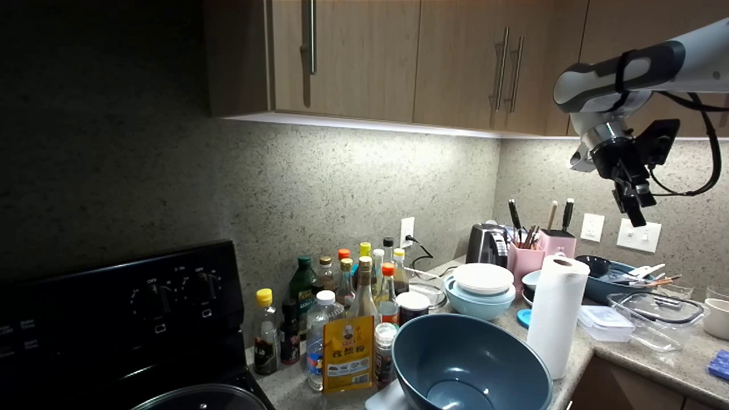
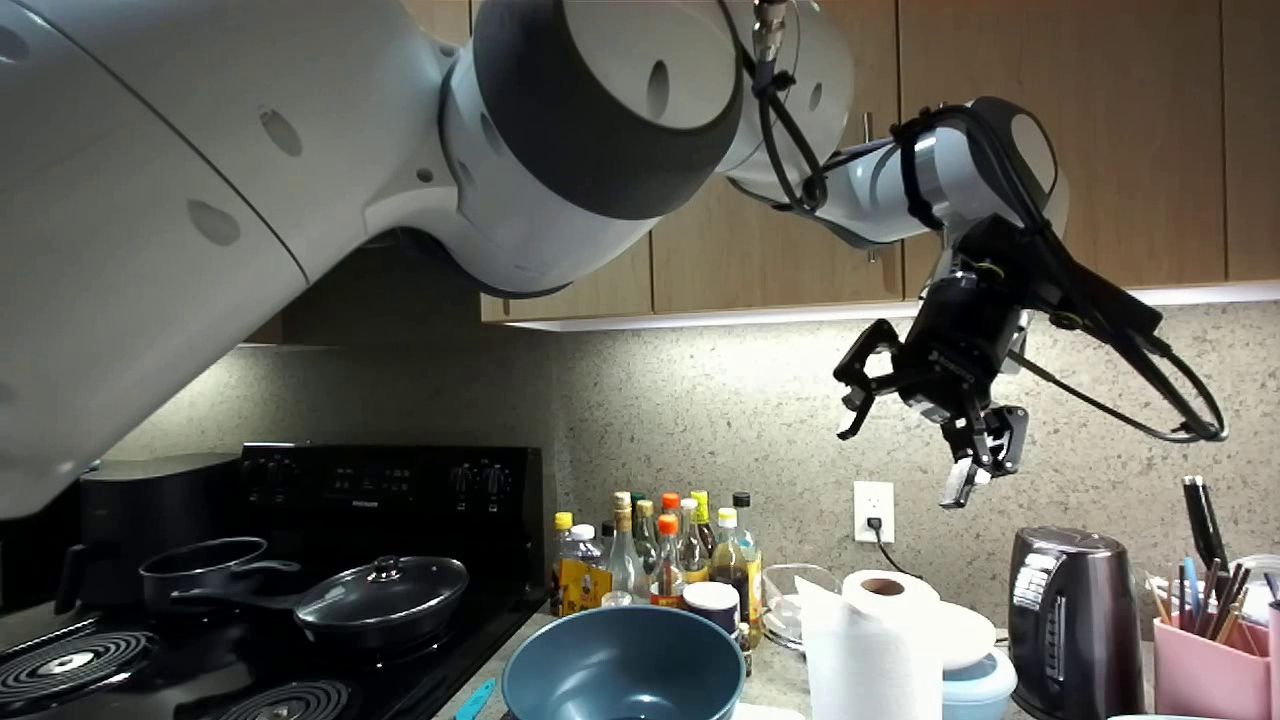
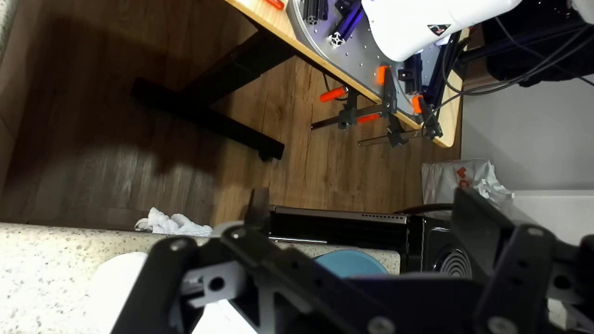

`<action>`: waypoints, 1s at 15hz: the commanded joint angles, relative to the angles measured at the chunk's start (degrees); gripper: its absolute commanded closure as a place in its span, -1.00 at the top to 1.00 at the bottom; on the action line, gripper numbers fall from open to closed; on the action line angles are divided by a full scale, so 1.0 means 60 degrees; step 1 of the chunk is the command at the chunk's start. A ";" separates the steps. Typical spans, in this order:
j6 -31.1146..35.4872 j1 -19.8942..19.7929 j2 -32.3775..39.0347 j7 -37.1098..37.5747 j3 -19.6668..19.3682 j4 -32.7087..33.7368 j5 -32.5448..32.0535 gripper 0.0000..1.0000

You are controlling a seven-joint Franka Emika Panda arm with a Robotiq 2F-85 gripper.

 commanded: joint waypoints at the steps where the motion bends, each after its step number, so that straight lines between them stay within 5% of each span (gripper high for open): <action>1: 0.0000 0.0000 0.0000 0.0000 0.0001 0.0000 0.0000 1.00; 7: 0.0459 0.0015 0.0133 0.0048 0.0024 0.0080 0.0108 1.00; 15: 0.5148 0.0010 -0.0012 0.0048 0.0070 -0.0203 0.0206 1.00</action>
